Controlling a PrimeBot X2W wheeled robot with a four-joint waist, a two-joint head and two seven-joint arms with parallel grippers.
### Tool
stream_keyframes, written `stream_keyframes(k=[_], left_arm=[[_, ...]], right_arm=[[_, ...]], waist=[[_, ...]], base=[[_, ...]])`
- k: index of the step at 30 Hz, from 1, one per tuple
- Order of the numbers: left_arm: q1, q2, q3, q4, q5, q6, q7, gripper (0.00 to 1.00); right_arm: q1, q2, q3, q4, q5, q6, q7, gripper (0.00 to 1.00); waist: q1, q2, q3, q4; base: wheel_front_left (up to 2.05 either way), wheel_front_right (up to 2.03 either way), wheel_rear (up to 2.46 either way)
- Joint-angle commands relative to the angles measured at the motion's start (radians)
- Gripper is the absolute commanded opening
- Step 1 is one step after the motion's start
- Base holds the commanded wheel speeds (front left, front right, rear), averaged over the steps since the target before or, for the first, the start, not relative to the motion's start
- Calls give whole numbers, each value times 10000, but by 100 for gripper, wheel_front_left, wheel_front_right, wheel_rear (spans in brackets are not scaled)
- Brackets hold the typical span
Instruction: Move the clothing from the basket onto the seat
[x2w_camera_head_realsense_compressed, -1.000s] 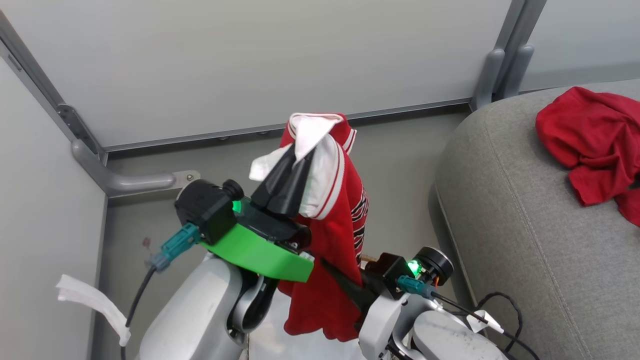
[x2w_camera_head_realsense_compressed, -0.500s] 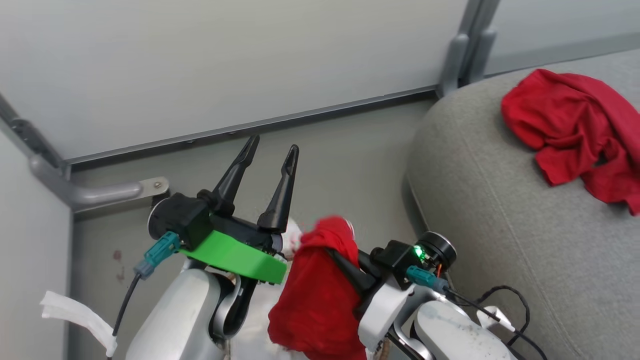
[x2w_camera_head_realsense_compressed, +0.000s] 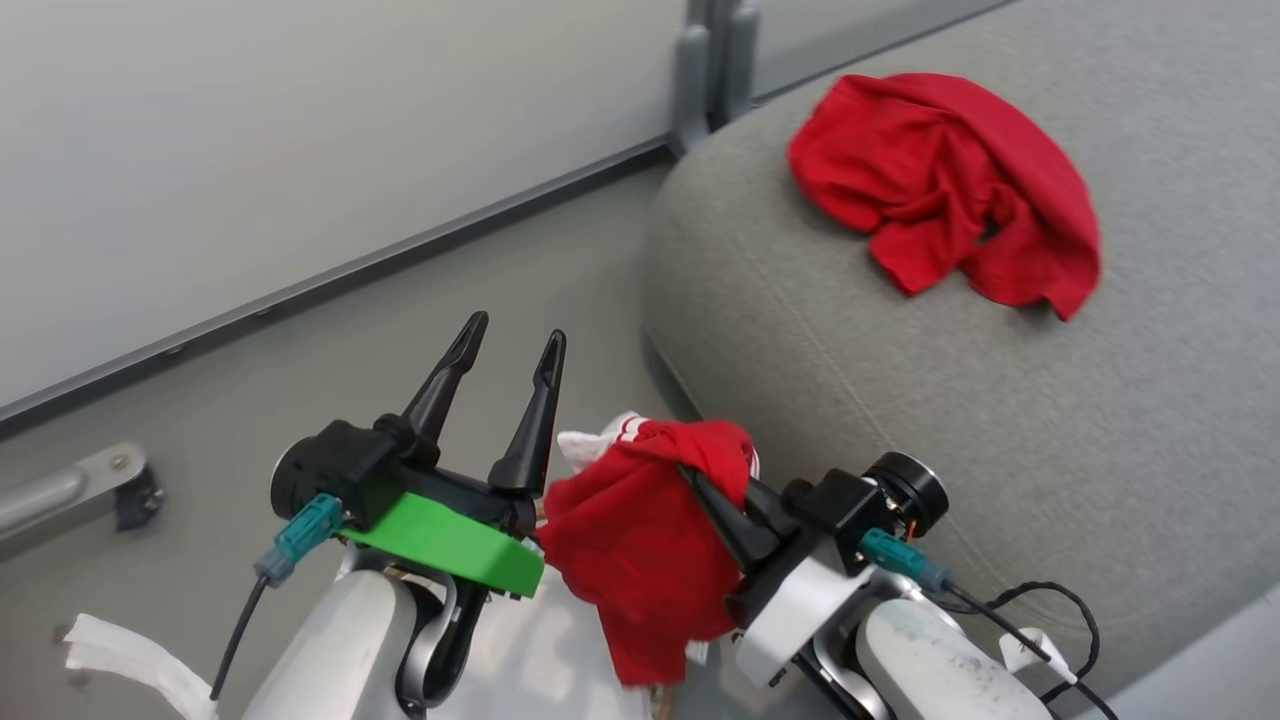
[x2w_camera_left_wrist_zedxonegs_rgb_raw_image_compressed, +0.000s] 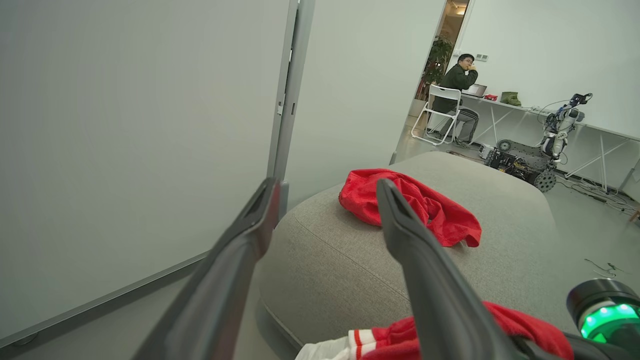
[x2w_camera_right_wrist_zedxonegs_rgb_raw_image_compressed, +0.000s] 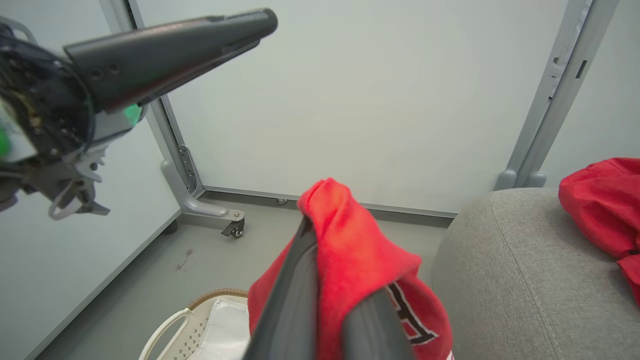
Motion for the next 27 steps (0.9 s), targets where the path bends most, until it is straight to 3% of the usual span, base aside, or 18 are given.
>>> stream_keyframes(k=[1,13,20,27], left_arm=[[146,116,84,39,39,-18,-8,100],[-862,278,-1016,455,-259,-18,-8,100],[-1125,545,-1213,456,-320,-18,-7,100],[-1181,913,-1275,256,-205,-18,-7,100]], right_arm=[[145,-12,-92,-144,-21,-14,-52,0],[417,-84,-2088,-1712,-1244,-14,-52,0],[-1231,-1421,-3173,-2434,-1831,-14,-52,0],[-4286,-3110,-3324,-1964,-1929,-14,-50,0]], waist=[[0,-1,309,-1453],[0,-1,1029,-1838],[0,-1,1536,-1841],[0,-1,2246,-1809]], base=[[0,0,0],[0,0,0],[0,0,0],[0,0,0]])
